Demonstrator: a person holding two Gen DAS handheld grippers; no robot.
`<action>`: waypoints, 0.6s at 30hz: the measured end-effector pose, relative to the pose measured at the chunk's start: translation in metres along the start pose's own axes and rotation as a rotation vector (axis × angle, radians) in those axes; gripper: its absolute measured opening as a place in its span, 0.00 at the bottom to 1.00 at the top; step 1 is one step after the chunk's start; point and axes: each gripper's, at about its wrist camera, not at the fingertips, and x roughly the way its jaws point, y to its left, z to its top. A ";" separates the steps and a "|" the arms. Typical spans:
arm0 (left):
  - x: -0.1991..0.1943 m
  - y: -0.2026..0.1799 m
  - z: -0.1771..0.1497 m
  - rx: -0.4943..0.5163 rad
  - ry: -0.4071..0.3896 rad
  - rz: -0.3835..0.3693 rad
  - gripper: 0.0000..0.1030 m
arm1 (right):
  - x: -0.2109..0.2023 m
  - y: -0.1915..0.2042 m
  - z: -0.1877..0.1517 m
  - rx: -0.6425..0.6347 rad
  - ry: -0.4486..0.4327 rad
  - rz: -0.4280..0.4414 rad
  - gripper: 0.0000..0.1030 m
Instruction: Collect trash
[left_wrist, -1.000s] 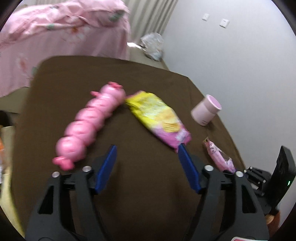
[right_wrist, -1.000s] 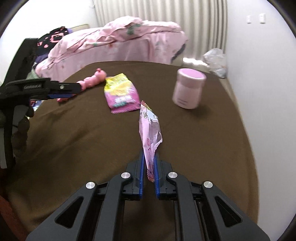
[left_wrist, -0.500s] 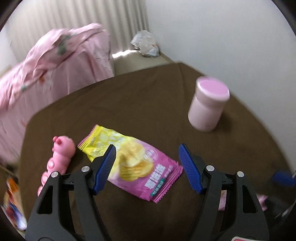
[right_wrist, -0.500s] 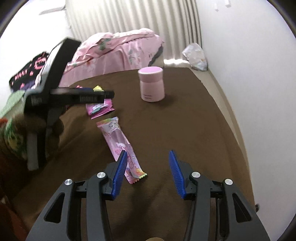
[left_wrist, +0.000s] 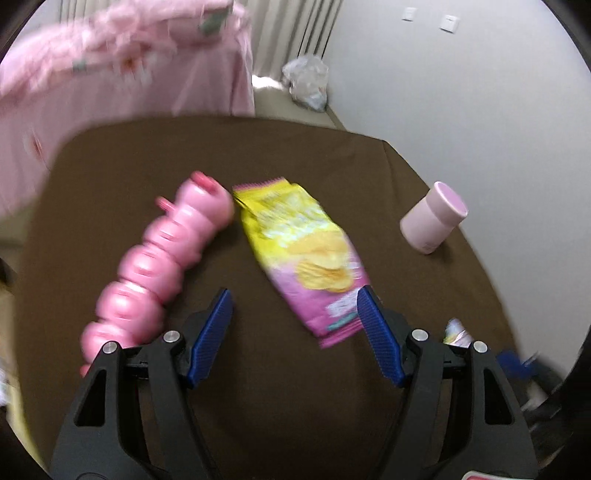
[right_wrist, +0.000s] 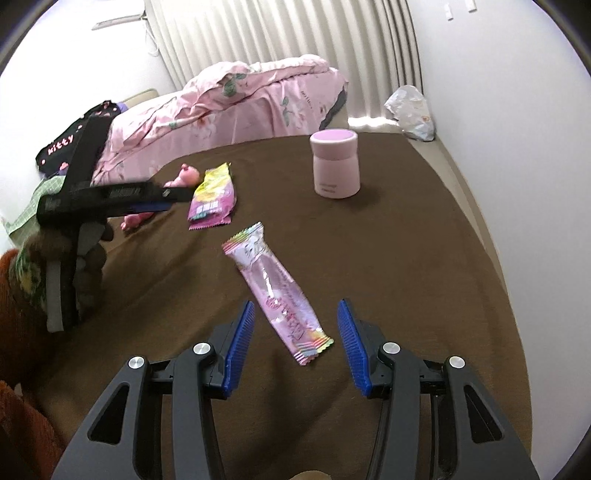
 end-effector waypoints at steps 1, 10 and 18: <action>0.005 -0.004 0.002 -0.015 0.014 0.003 0.64 | 0.001 0.001 -0.001 -0.001 0.009 -0.003 0.43; 0.031 -0.042 0.006 0.096 -0.014 0.190 0.50 | 0.005 0.015 -0.013 -0.091 0.080 -0.020 0.44; -0.010 -0.026 -0.030 0.139 -0.009 0.092 0.37 | 0.003 0.019 -0.011 -0.133 0.112 -0.004 0.44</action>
